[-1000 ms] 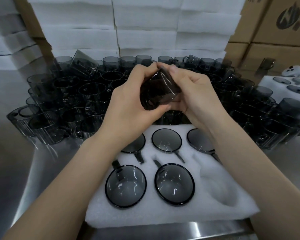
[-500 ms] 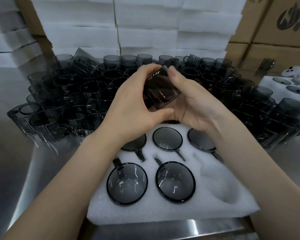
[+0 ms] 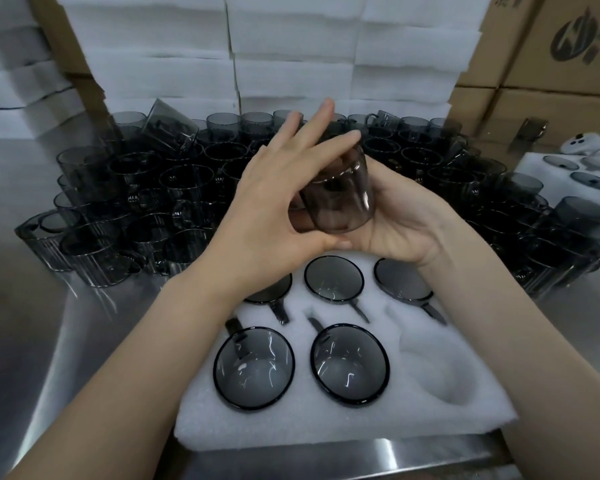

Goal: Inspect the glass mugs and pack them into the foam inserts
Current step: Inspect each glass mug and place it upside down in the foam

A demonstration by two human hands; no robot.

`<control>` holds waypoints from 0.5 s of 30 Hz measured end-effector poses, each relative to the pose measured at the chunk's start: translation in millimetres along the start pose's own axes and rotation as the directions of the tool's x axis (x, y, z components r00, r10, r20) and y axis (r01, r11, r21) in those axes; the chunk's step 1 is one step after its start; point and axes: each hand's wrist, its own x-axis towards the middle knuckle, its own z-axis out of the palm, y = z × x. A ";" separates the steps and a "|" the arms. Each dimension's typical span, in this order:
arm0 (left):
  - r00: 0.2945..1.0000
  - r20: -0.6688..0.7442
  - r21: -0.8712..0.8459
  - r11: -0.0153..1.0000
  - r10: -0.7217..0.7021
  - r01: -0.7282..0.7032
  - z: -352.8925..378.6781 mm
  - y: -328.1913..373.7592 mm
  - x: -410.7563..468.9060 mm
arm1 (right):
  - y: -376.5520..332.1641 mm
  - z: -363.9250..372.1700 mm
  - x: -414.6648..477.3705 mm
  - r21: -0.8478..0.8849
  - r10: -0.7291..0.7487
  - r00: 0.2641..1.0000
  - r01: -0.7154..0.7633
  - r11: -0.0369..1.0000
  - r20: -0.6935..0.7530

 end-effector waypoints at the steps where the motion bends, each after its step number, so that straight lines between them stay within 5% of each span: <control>1: 1.000 -0.016 -0.012 1.000 -0.023 0.022 -0.8 0.0 0.7 | 0.5 -1.6 -0.9 0.009 0.033 0.997 -0.034 0.999 0.067; 5: 0.996 -0.057 -0.040 0.997 -0.071 0.068 -2.8 0.4 2.0 | 0.1 -3.9 -1.2 0.070 0.046 0.983 -0.059 0.996 0.180; 11: 0.996 -0.084 -0.060 0.997 -0.044 0.039 1.1 -2.1 -0.1 | 3.3 -6.6 1.2 0.061 -0.226 0.972 0.230 0.971 -0.062; 15: 0.996 -0.085 -0.039 0.999 -0.037 0.034 3.3 -3.1 -1.7 | 3.7 -4.4 2.7 -0.054 -0.294 0.942 0.289 0.956 -0.163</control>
